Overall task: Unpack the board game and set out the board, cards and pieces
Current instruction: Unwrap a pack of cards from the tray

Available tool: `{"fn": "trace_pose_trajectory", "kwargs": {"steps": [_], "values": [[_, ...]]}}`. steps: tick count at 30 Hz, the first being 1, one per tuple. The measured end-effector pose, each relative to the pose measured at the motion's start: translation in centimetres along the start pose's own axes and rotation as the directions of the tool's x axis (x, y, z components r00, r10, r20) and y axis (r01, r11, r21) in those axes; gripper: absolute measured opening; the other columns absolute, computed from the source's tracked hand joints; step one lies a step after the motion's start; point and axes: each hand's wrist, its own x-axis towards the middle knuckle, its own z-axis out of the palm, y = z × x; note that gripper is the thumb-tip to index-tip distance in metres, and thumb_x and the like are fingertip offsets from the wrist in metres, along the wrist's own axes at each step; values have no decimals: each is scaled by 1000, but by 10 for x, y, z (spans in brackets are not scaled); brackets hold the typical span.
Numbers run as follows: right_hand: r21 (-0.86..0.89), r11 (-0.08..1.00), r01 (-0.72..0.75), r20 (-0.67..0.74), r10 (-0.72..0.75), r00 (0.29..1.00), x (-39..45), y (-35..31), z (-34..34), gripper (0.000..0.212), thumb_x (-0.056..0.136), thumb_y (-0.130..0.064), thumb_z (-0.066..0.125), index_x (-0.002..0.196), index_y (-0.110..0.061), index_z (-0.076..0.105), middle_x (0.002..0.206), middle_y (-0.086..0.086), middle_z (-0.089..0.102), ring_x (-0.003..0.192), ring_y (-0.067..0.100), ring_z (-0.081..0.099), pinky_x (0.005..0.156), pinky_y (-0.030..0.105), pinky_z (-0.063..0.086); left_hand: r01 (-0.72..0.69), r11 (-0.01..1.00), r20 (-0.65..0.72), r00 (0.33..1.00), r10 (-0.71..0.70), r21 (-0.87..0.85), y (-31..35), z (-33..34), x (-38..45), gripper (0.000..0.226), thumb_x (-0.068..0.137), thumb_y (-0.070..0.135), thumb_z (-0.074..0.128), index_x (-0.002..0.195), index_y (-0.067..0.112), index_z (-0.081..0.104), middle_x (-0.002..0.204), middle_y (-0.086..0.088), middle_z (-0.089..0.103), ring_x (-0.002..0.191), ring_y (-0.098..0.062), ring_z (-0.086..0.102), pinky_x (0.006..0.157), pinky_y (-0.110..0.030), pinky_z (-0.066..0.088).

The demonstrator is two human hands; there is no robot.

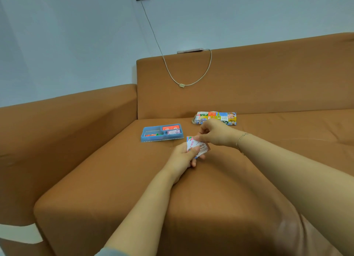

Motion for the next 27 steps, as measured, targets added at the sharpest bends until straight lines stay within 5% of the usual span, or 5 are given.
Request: {"fn": "trace_pose_trajectory", "kwargs": {"steps": [8,14,20,25,27], "values": [[135,990,-38,59,30,998,-2,7,4,33,85,-34,69,82,-1,65,72,9,64,60,16,58,65,29,49,-4,1000,8,1000,4,12,0,0,0,16,99,12,44,108,14,58,80,-2,66,45,-3,41,47,-11,35],[100,995,1,45,-6,999,-1,7,-1,11,87,-14,66,84,-4,67,68,1,60,71,19,57,73,35,52,-11,1000,12,1000,11,-22,-1,0,1,16,99,10,45,108,13,57,80,-2,65,44,-2,41,45,-12,33],[34,999,-17,0,17,1000,0,2,1,39,83,-33,70,63,-9,48,57,4,44,54,15,39,50,24,31,-10,1000,15,1000,10,8,-2,1,0,15,99,11,45,103,15,58,80,-2,65,45,-3,41,46,-11,34],[-25,1000,-3,68,5,998,1,2,-4,13,87,-18,66,77,-12,62,69,-1,56,66,12,49,57,20,39,-7,1000,3,1000,7,-1,-3,0,1,14,99,11,45,104,16,58,81,-3,65,46,-4,41,46,-12,34],[-20,1000,-19,74,21,997,0,1,-5,23,87,-22,65,67,-16,55,65,-2,52,60,10,46,53,20,36,-9,1000,-3,1000,9,3,-3,1,2,14,99,11,45,103,15,58,81,-3,66,45,-4,41,46,-12,34]]}}
